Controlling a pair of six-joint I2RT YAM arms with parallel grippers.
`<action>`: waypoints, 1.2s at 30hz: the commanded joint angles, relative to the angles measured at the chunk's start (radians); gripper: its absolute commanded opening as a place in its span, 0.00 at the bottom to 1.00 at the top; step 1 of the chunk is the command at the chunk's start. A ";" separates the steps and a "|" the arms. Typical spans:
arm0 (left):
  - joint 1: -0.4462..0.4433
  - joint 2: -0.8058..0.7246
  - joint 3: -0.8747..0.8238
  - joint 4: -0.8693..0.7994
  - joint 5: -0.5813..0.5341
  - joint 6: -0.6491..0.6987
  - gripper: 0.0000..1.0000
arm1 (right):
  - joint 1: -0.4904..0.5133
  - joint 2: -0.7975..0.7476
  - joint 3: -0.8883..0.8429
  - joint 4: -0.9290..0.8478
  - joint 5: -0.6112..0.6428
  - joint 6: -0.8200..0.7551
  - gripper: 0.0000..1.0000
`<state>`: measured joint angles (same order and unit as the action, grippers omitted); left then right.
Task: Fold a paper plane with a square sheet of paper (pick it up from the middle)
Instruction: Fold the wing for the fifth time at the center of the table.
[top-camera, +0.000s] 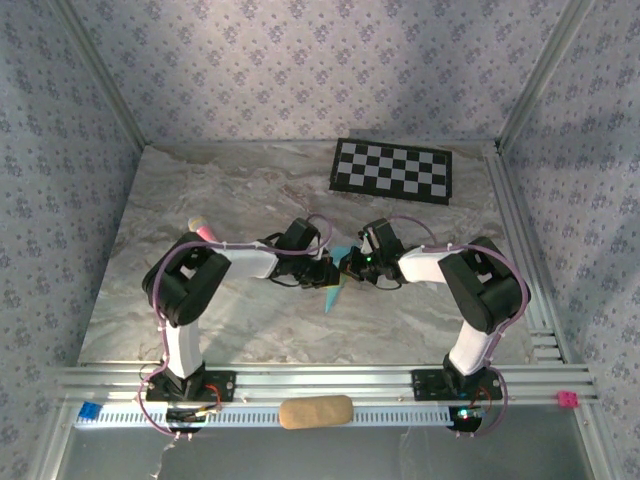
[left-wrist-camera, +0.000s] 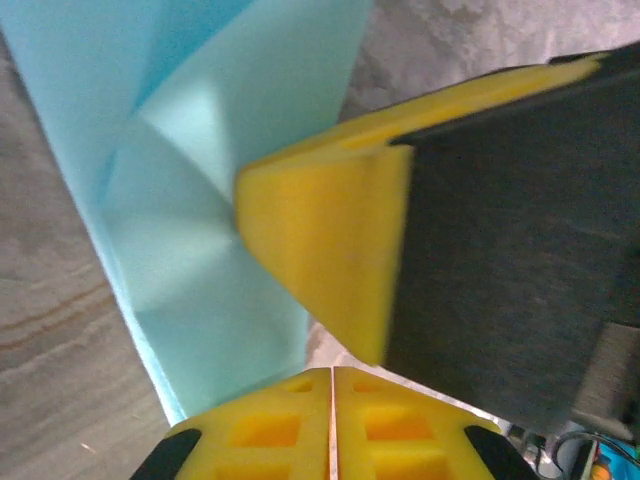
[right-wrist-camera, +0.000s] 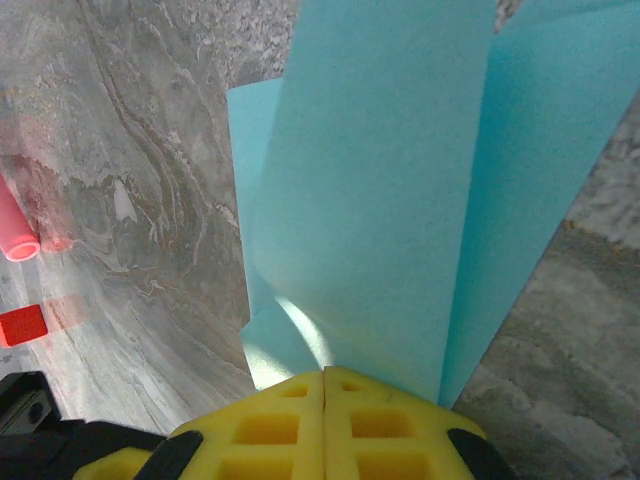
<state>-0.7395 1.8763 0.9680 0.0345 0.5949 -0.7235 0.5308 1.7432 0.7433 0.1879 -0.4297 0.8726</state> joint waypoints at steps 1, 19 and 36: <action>-0.003 0.024 0.027 0.006 -0.035 0.013 0.11 | 0.006 0.043 -0.019 -0.088 0.062 0.007 0.07; -0.047 -0.025 -0.164 -0.145 -0.082 0.196 0.01 | -0.018 -0.143 -0.063 -0.121 0.090 -0.017 0.11; -0.046 -0.065 -0.214 -0.157 -0.047 0.259 0.00 | 0.087 -0.192 -0.082 -0.008 0.072 -0.021 0.10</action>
<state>-0.7746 1.7802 0.8017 0.0345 0.5987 -0.4934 0.6037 1.5059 0.6254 0.1562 -0.3599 0.8631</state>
